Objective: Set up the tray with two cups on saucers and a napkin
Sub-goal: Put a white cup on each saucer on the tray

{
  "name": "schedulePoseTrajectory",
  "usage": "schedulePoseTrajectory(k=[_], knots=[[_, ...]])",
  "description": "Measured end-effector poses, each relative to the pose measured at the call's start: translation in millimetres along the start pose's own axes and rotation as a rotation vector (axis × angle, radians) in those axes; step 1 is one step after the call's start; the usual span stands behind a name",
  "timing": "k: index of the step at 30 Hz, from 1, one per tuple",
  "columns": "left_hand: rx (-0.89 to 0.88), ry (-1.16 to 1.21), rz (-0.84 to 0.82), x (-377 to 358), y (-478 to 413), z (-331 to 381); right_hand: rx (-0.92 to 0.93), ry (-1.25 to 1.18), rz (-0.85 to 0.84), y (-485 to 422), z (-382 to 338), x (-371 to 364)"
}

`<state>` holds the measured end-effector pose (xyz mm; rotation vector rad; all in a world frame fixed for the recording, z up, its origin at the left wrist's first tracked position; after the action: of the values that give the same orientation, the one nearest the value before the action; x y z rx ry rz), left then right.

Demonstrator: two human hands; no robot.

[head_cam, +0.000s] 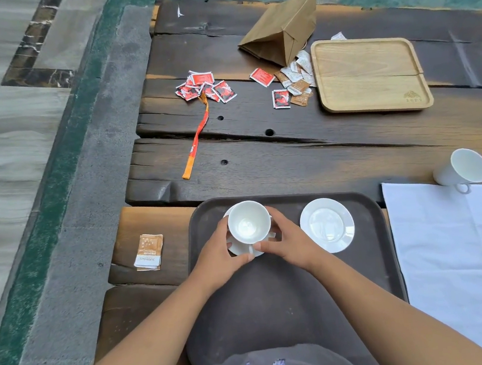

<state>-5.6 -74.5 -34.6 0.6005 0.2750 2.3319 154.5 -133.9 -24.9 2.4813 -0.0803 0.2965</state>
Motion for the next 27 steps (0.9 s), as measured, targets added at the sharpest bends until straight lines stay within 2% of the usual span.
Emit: schedulePoseTrajectory(k=[21,27], knots=[[0.037,0.109,-0.065,-6,1,-4,-0.047,-0.036,0.026,0,12,-2],[-0.009,-0.040,-0.020,-2,13,-2,-0.058,-0.025,0.131,11,16,4]])
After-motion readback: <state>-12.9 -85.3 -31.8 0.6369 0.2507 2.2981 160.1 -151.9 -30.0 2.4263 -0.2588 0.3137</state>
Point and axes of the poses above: each hand's wrist, its own y-axis away from the middle knuckle, its own x-axis out of the back of the hand, z = x × y, the point moved 8 cm from there along -y, towards the middle knuckle, and after that the axes turned 6 degrees about -x, right-handed, at the moved point
